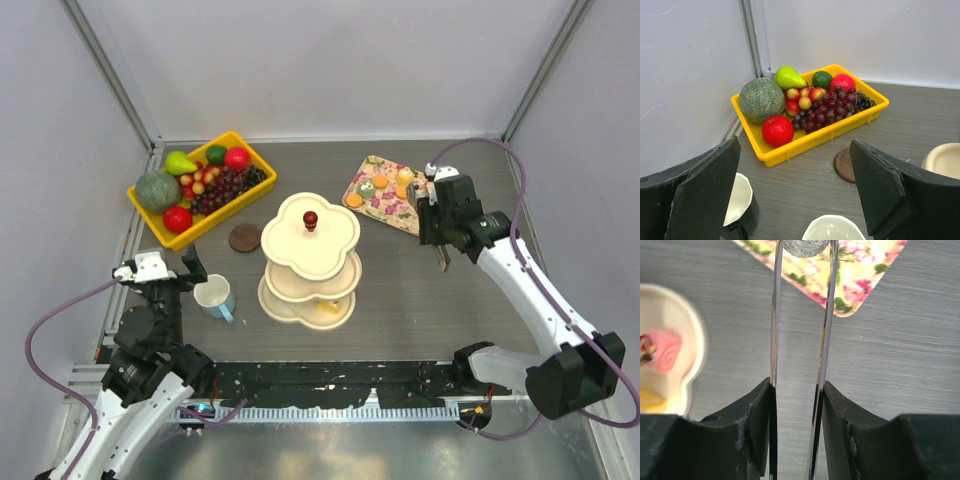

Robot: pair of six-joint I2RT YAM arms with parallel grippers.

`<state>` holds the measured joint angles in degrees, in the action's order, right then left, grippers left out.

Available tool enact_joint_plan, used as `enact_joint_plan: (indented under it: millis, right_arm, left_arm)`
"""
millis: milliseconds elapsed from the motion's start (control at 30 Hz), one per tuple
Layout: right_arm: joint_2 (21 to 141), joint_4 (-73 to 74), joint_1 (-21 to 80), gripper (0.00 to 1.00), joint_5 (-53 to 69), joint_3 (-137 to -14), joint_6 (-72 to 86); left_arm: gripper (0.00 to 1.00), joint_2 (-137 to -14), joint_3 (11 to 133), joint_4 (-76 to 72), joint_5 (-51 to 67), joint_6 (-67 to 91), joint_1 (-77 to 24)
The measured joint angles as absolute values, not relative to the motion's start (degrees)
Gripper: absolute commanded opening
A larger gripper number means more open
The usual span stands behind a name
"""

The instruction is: Serve the afternoon tea

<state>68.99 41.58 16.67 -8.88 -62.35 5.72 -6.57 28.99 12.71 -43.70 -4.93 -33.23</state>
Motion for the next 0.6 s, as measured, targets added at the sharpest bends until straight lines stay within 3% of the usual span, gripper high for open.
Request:
enact_joint_plan:
  millis: [600]
  right_arm:
    - [49.45, 52.29, 43.68, 0.38, -8.60, -59.11, 8.27]
  left_arm:
    - [0.99, -7.79, 28.99, 12.69, -43.94, -4.99, -33.23]
